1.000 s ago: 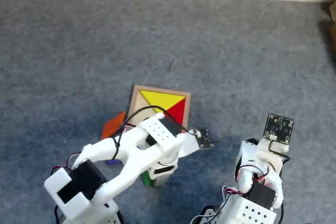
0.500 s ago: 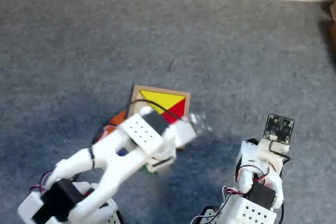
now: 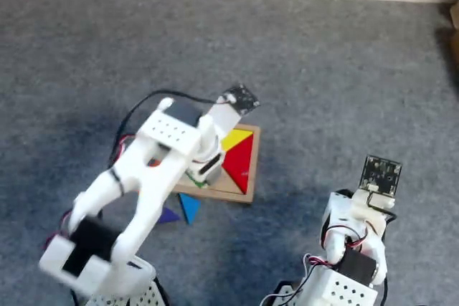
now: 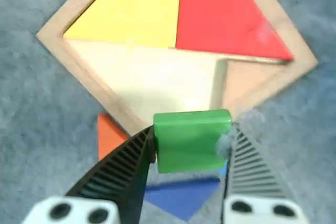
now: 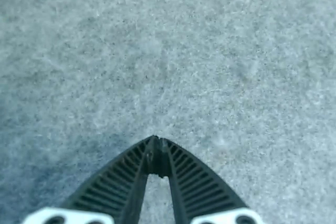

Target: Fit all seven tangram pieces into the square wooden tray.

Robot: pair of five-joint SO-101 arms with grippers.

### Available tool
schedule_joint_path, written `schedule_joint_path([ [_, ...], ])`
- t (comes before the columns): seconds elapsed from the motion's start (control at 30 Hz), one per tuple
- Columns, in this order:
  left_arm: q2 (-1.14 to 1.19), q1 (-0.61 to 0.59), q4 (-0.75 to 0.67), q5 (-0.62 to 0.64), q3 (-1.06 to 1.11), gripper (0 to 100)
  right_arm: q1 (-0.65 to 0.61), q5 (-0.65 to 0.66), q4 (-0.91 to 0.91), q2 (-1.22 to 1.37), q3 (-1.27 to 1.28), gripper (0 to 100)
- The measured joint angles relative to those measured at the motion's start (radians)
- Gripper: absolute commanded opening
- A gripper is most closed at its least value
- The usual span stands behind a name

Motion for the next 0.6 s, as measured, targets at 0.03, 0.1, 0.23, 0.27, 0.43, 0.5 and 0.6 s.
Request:
schedule_joint_path([
  [0.03,0.043,0.0,-0.002,0.0,-0.028,11,0.0,0.0,0.0,0.0,0.0,0.5],
  [0.1,0.123,0.002,-0.002,0.0,-0.089,11,0.0,0.0,0.0,0.0,0.0,0.5],
  [0.23,0.262,0.003,-0.002,-0.002,-0.212,21,0.0,0.0,0.0,0.0,0.0,0.5],
  [0.27,0.29,0.002,-0.002,0.0,-0.236,23,0.0,0.0,0.0,0.0,0.0,0.5],
  [0.43,0.359,0.0,0.0,0.0,-0.282,27,0.0,0.0,0.0,0.0,0.0,0.5],
  [0.5,0.361,0.002,0.015,0.0,-0.29,27,0.0,0.0,0.0,0.0,0.0,0.5],
  [0.6,0.361,0.0,0.038,0.0,-0.292,27,0.0,0.0,0.0,0.0,0.0,0.5],
])
